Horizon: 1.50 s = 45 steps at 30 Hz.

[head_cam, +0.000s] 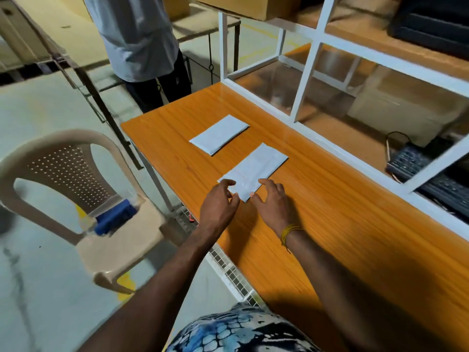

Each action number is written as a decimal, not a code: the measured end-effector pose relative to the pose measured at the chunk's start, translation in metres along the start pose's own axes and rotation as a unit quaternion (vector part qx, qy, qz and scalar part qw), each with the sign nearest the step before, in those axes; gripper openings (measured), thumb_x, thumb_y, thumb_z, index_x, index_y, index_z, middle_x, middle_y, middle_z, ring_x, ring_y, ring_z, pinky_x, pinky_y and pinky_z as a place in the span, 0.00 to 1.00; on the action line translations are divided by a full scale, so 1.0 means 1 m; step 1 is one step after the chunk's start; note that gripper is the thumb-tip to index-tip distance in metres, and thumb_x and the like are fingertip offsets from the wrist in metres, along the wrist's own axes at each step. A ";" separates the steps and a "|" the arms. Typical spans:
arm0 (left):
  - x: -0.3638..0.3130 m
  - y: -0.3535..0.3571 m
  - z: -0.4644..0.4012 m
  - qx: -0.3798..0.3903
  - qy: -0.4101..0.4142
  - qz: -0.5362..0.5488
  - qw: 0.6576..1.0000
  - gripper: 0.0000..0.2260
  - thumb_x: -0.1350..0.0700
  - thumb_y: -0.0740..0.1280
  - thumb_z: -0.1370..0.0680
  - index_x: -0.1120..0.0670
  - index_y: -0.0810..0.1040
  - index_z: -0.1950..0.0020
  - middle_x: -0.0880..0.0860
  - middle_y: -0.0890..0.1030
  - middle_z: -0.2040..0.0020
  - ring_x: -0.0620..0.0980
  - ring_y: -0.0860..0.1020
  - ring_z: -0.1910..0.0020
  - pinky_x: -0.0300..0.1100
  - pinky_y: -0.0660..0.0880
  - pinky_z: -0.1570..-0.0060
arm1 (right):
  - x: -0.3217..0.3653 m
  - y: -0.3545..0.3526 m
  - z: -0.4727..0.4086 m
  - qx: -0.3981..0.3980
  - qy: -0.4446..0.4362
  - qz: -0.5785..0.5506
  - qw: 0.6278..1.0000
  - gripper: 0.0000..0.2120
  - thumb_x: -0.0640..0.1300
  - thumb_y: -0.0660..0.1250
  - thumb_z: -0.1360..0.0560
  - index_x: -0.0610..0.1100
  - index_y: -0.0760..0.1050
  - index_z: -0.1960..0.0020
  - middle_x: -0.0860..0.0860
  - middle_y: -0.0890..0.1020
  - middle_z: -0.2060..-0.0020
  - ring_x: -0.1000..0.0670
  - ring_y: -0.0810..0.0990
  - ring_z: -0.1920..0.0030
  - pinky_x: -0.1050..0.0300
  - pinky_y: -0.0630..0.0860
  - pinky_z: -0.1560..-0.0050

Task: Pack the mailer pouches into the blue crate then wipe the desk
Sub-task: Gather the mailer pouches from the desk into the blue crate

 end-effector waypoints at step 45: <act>0.065 0.042 -0.247 0.122 0.026 -0.287 0.950 0.25 0.38 0.63 0.24 0.40 0.64 0.28 0.60 0.60 0.29 0.66 0.67 0.37 0.58 0.67 0.39 | -0.024 0.055 -0.161 -0.059 0.142 0.248 0.956 0.22 0.54 0.68 0.27 0.55 0.70 0.34 0.44 0.69 0.36 0.42 0.68 0.36 0.45 0.72 0.40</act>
Point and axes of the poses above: each hand's wrist, its own z-axis away from the middle knuckle, its own y-axis out of the palm, x = y × z, the point moved 8 cm from there along -z, towards the middle knuckle
